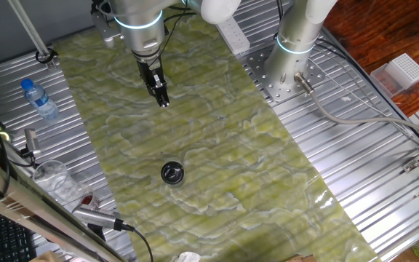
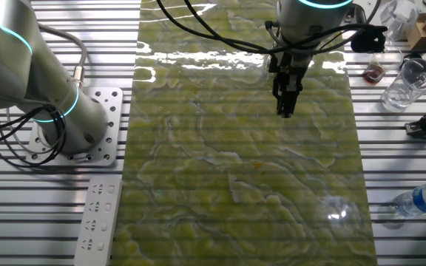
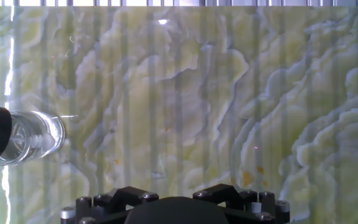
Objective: Screw the lid onto the jar
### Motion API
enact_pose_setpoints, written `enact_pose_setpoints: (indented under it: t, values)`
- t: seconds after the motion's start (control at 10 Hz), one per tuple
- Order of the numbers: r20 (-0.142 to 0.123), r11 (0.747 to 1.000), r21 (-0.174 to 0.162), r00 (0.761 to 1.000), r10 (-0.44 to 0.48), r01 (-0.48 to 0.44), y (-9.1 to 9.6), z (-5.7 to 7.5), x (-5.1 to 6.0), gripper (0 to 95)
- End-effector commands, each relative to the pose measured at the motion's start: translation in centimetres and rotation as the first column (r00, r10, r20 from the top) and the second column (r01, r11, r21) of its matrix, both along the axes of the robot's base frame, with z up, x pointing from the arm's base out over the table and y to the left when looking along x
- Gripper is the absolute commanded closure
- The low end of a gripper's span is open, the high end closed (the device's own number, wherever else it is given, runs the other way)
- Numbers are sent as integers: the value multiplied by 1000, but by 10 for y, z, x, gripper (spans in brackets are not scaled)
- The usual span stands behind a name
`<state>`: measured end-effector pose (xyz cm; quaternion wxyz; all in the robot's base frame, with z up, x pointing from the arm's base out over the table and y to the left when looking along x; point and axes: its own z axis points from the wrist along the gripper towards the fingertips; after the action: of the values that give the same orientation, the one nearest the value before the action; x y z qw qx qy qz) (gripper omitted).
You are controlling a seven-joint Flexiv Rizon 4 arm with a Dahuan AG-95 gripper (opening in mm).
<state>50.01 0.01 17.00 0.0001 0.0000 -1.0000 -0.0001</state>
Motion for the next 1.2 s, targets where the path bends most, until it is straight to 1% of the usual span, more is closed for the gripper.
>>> enact_pose_setpoints:
  t: [0.1, 0.8, 0.9, 1.0, 1.2]
  values:
    - [50, 906, -4, 905, 423, -423, 0, 0, 0, 950]
    - [49, 904, -4, 903, 426, -426, 0, 0, 0, 950]
    - [49, 901, -4, 900, 433, -433, 0, 0, 0, 950]
    - [49, 891, -5, 890, 454, -454, 0, 0, 0, 950]
    - [49, 879, -6, 877, 477, -478, 0, 0, 0, 950]
